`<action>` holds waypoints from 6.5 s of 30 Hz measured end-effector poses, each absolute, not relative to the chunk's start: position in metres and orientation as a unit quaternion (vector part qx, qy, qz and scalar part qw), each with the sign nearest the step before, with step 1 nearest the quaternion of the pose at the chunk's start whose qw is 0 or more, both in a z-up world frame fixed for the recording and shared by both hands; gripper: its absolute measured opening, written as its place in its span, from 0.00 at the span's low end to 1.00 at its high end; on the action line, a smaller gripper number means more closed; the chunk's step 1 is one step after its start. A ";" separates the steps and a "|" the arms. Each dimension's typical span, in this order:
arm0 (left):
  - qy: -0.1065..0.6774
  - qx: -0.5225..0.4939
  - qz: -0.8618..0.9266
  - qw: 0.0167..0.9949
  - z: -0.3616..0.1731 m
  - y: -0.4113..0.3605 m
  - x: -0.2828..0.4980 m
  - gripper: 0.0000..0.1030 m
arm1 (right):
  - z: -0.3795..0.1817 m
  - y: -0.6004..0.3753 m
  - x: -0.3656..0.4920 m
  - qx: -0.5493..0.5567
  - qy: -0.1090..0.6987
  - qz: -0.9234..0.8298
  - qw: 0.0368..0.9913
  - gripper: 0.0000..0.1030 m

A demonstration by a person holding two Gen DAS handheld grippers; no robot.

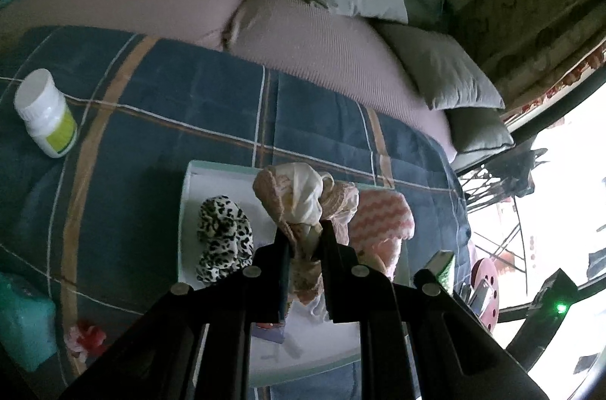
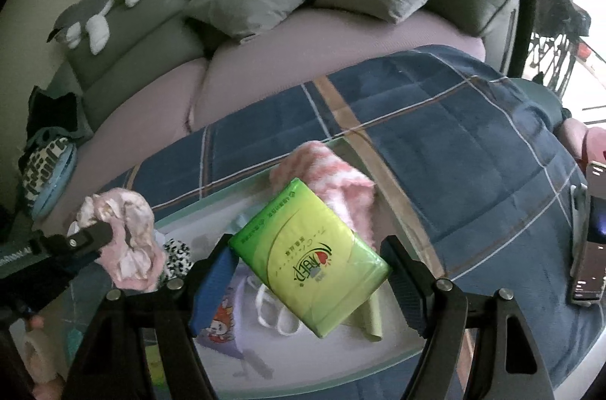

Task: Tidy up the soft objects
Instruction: 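Carry the pink scrunchie and green tissue pack over the white tray with both tools, then open the left tool over the tray while the right tool lowers and releases the tissue pack, then move both tools back from the tray toward the red hair clip and small pack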

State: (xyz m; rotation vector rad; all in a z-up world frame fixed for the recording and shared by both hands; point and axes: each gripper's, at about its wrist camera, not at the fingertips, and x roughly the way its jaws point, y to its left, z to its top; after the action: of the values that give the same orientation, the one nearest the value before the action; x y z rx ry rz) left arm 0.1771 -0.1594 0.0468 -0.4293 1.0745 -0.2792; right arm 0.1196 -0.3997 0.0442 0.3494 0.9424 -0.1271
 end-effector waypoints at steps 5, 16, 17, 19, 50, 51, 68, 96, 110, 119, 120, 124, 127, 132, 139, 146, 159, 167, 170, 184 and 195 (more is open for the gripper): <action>0.514 -0.181 -0.142 0.826 0.042 -0.176 0.183 0.14 | 0.042 -0.409 0.117 0.171 0.451 -0.073 0.873 0.77; 0.537 -0.167 -0.149 0.813 0.018 -0.187 0.183 0.15 | 0.035 -0.403 0.119 0.161 0.460 -0.066 0.871 0.77; 0.538 -0.168 -0.148 0.812 0.017 -0.186 0.183 0.15 | 0.035 -0.401 0.120 0.159 0.460 -0.064 0.871 0.77; 0.541 -0.172 -0.144 0.810 0.013 -0.182 0.181 0.14 | 0.035 -0.397 0.119 0.154 0.461 -0.062 0.872 0.77; 0.584 -0.185 -0.082 0.786 -0.044 -0.155 0.172 0.15 | -0.005 -0.338 0.138 0.095 0.519 -0.005 0.850 0.77; 0.586 -0.185 -0.081 0.785 -0.045 -0.156 0.172 0.15 | -0.006 -0.337 0.138 0.094 0.521 -0.005 0.848 0.77; 0.599 -0.185 -0.080 0.775 -0.056 -0.158 0.174 0.27 | -0.025 -0.336 0.143 0.086 0.550 -0.018 0.831 0.77; 0.549 -0.177 -0.082 0.813 -0.012 -0.144 0.162 0.81 | -0.006 -0.340 0.138 0.092 0.517 -0.023 0.851 0.82; 0.519 -0.169 -0.014 0.838 -0.004 -0.116 0.160 0.83 | -0.004 -0.334 0.138 0.073 0.508 -0.021 0.858 1.00; 0.508 -0.174 -0.009 0.844 -0.001 -0.111 0.159 1.00 | -0.003 -0.331 0.138 0.069 0.502 -0.020 0.862 1.00; 0.507 -0.176 -0.008 0.844 -0.001 -0.109 0.159 1.00 | -0.002 -0.331 0.138 0.069 0.499 -0.021 0.863 1.00; 0.493 -0.178 0.004 0.851 0.005 -0.101 0.156 1.00 | 0.002 -0.332 0.137 0.073 0.487 -0.021 0.870 1.00; 0.483 -0.181 0.011 0.856 0.009 -0.089 0.154 1.00 | 0.007 -0.332 0.136 0.076 0.474 -0.018 0.877 1.00; 0.464 -0.190 0.054 0.864 0.013 -0.063 0.146 1.00 | 0.011 -0.327 0.135 0.077 0.467 -0.001 0.881 1.00; 0.460 -0.187 0.079 0.865 0.011 -0.047 0.133 1.00 | 0.009 -0.295 0.133 0.052 0.478 0.043 0.876 1.00; 0.459 -0.159 0.103 0.868 0.019 -0.037 0.118 1.00 | 0.010 -0.246 0.124 0.010 0.475 0.076 0.876 1.00; 0.471 -0.133 0.171 0.855 0.020 -0.011 0.098 1.00 | 0.003 -0.190 0.113 -0.015 0.488 0.135 0.863 1.00; 0.495 -0.118 0.179 0.842 0.019 0.004 0.091 1.00 | -0.012 -0.169 0.112 -0.039 0.514 0.159 0.842 1.00; 0.509 -0.126 0.169 0.834 0.018 0.011 0.087 1.00 | -0.016 -0.169 0.113 -0.031 0.526 0.169 0.833 1.00; 0.527 -0.132 0.137 0.828 0.037 0.018 0.067 1.00 | -0.026 -0.147 0.098 -0.048 0.543 0.237 0.804 0.95; 0.535 -0.118 0.095 0.831 0.042 -0.010 0.053 1.00 | -0.038 -0.154 0.088 -0.033 0.570 0.255 0.780 0.79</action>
State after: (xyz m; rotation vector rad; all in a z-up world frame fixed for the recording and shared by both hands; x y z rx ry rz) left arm 0.0525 -0.0096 0.0421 -0.2497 1.1347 0.2011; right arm 0.0880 -0.1545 -0.0379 -0.0716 1.2318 0.5508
